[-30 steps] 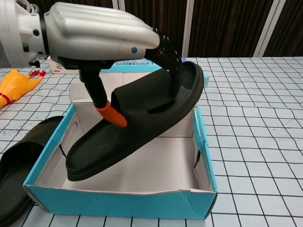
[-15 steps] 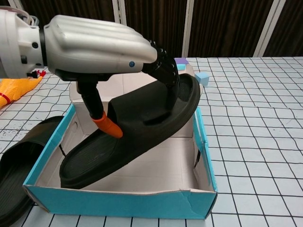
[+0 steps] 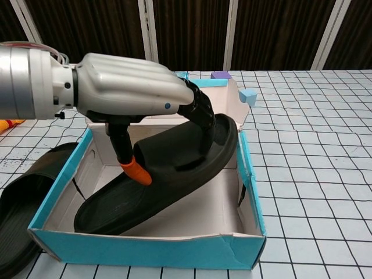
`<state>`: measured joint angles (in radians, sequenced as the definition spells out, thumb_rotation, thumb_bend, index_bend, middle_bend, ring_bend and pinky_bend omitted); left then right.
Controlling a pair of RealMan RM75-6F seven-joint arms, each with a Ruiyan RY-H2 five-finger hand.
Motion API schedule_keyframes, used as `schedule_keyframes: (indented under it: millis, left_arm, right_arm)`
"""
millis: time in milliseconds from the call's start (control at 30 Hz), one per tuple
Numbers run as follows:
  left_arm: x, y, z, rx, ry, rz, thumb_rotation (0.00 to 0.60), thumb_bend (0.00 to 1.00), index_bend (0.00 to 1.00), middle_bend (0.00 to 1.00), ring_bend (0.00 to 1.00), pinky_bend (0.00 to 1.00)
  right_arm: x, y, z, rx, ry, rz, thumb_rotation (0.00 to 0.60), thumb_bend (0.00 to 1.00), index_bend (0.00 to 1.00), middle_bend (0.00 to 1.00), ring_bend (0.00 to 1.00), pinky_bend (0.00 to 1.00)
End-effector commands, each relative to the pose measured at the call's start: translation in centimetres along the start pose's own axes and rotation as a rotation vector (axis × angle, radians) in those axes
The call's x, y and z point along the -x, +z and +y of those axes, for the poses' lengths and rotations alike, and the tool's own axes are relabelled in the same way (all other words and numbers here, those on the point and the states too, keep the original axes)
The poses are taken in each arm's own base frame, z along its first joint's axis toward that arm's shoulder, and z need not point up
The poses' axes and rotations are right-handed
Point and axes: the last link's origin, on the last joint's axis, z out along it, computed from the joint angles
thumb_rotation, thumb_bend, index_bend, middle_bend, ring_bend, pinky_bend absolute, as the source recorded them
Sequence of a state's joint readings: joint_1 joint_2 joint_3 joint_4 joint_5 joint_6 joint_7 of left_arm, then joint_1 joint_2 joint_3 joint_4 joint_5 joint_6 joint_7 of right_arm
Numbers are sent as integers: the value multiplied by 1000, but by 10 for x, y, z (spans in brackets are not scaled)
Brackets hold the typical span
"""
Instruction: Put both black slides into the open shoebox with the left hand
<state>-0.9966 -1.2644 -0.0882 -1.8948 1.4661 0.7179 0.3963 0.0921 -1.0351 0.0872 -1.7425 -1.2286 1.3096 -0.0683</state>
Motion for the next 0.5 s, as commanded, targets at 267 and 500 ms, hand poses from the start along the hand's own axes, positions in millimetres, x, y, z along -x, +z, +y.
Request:
schedule_keyframes:
  millis: [267, 500]
  left_arm:
    - [13, 9, 6, 23, -4, -35, 600, 584, 318, 620, 131, 112]
    - [22, 11, 5, 17, -11, -60, 600, 583, 315, 620, 131, 112]
  right_arm:
    - [0, -1, 0, -4, 2, 2, 600, 246, 0, 24, 102, 112]
    - [0, -1, 0, -4, 2, 2, 600, 245, 0, 25, 101, 112]
